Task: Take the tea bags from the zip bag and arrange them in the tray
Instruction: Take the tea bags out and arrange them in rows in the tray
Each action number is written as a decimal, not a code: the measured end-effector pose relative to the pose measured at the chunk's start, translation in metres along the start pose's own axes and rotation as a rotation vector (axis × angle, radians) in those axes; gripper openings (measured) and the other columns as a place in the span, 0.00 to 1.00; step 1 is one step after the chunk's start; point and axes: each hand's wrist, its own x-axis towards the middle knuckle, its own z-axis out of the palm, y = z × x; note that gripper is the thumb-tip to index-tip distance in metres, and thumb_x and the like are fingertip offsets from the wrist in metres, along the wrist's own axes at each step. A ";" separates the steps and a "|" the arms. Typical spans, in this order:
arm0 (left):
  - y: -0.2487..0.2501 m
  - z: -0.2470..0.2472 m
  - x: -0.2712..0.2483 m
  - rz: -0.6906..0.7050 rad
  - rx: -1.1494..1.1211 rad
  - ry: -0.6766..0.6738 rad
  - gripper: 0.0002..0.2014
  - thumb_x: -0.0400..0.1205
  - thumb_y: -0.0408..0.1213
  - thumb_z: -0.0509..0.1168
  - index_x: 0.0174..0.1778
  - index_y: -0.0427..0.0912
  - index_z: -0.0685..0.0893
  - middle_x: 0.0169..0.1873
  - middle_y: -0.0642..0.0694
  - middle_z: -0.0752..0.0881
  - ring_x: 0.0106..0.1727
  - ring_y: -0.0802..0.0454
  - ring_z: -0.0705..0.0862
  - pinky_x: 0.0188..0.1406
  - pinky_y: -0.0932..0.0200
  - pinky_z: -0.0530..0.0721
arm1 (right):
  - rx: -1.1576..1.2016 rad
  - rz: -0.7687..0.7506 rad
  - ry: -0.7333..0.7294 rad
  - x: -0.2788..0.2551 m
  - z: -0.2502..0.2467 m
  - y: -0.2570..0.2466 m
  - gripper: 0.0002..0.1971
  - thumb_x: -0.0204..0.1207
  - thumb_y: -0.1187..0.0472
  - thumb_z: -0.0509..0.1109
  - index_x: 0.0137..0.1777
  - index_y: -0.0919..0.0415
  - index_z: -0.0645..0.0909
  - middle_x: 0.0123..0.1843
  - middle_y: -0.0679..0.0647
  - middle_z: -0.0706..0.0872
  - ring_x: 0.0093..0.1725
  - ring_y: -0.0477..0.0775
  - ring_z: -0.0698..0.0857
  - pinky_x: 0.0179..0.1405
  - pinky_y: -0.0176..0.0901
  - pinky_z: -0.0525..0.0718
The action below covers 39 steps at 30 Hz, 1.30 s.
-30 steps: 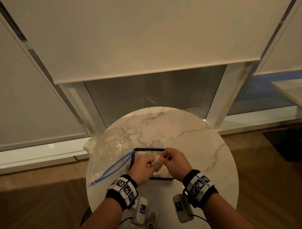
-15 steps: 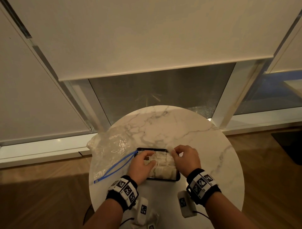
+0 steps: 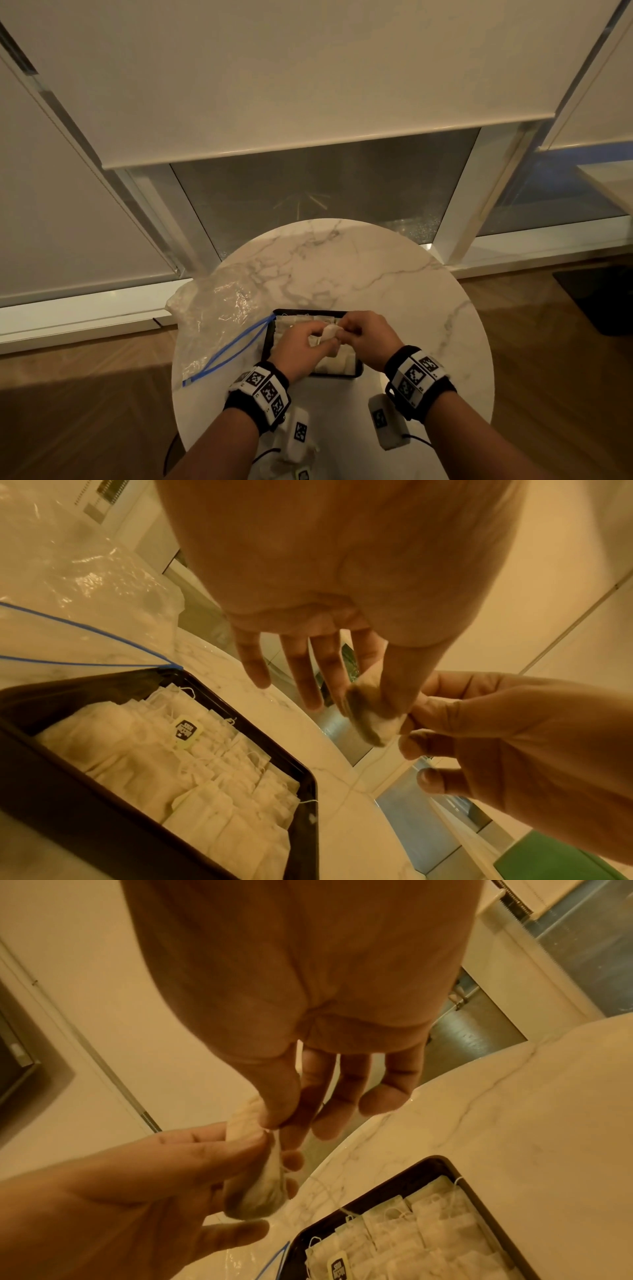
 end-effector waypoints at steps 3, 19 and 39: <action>-0.003 0.008 0.007 -0.019 0.008 0.036 0.07 0.78 0.49 0.70 0.45 0.53 0.92 0.40 0.55 0.92 0.47 0.56 0.89 0.53 0.50 0.86 | 0.069 0.023 0.024 0.001 -0.004 0.005 0.03 0.77 0.58 0.73 0.44 0.56 0.87 0.39 0.51 0.88 0.37 0.46 0.82 0.36 0.35 0.79; -0.045 0.066 0.048 -0.285 0.342 0.036 0.08 0.85 0.37 0.66 0.45 0.36 0.84 0.44 0.39 0.86 0.48 0.42 0.84 0.49 0.51 0.81 | 0.145 0.453 0.004 -0.014 0.011 0.115 0.05 0.78 0.54 0.71 0.52 0.50 0.83 0.47 0.51 0.87 0.43 0.48 0.86 0.35 0.35 0.79; -0.057 0.087 0.073 -0.322 0.642 -0.171 0.14 0.78 0.31 0.71 0.59 0.44 0.87 0.52 0.44 0.88 0.56 0.46 0.87 0.51 0.59 0.83 | 0.278 0.502 -0.067 0.000 0.035 0.112 0.10 0.74 0.58 0.76 0.52 0.53 0.81 0.38 0.54 0.91 0.34 0.47 0.88 0.35 0.37 0.86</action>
